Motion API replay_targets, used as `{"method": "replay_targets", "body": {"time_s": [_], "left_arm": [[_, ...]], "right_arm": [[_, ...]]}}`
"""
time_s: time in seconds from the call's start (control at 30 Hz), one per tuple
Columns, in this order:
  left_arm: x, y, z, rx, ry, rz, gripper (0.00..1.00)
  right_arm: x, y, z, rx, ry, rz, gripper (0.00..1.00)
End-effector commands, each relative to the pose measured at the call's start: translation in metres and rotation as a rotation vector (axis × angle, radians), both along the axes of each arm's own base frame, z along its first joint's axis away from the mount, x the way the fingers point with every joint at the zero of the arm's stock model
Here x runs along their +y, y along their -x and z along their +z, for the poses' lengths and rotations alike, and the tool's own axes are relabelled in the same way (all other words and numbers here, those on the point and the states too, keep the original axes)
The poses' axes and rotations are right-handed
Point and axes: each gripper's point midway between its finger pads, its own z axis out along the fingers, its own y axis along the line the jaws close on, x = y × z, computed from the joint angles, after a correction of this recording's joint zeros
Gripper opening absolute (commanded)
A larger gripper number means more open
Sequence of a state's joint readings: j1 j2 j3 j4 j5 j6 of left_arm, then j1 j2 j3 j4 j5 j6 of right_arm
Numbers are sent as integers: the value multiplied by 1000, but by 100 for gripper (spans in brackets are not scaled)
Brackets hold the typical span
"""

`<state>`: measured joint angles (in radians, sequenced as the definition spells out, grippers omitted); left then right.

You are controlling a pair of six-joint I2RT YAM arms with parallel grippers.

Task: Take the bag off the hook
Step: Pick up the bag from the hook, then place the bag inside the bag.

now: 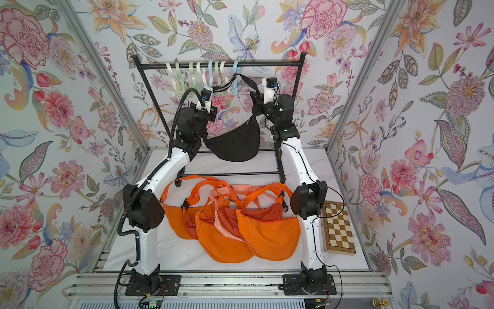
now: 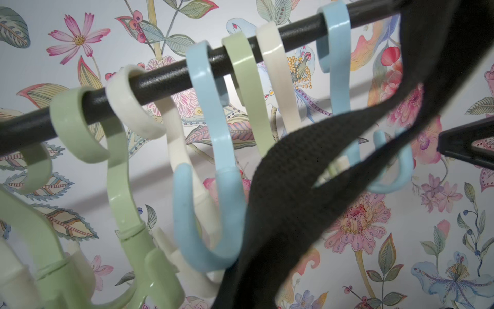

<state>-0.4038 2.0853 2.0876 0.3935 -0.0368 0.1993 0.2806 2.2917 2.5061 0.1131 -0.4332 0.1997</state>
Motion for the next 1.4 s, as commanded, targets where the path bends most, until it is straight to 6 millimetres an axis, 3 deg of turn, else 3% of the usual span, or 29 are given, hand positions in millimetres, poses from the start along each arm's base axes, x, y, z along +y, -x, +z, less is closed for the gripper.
{"method": "replay_targets", "body": {"time_s": [0.0, 0.23, 0.4, 0.67, 0.87, 1.07, 1.1, 1.37], "left_arm": [[5, 1, 9, -5, -15, 14, 0], [7, 37, 36, -53, -57, 13, 0], [20, 74, 50, -71, -28, -2, 0], [46, 126, 57, -62, 2, 8, 0], [82, 180, 53, -56, 16, 65, 0], [111, 231, 67, -62, 16, 103, 0], [118, 241, 70, -67, 18, 114, 0], [157, 302, 59, -33, -5, 187, 0]], "right_arm": [[1, 3, 0, 25, -6, 21, 0], [11, 43, 21, 22, 9, 81, 0], [21, 90, 33, 6, 30, 112, 0], [28, 174, 47, -23, 28, 158, 0], [44, 239, 41, -25, 50, 226, 0], [62, 289, 33, -12, 72, 284, 0], [70, 305, 32, -12, 72, 314, 0], [99, 370, 7, 8, 99, 417, 0]]}}
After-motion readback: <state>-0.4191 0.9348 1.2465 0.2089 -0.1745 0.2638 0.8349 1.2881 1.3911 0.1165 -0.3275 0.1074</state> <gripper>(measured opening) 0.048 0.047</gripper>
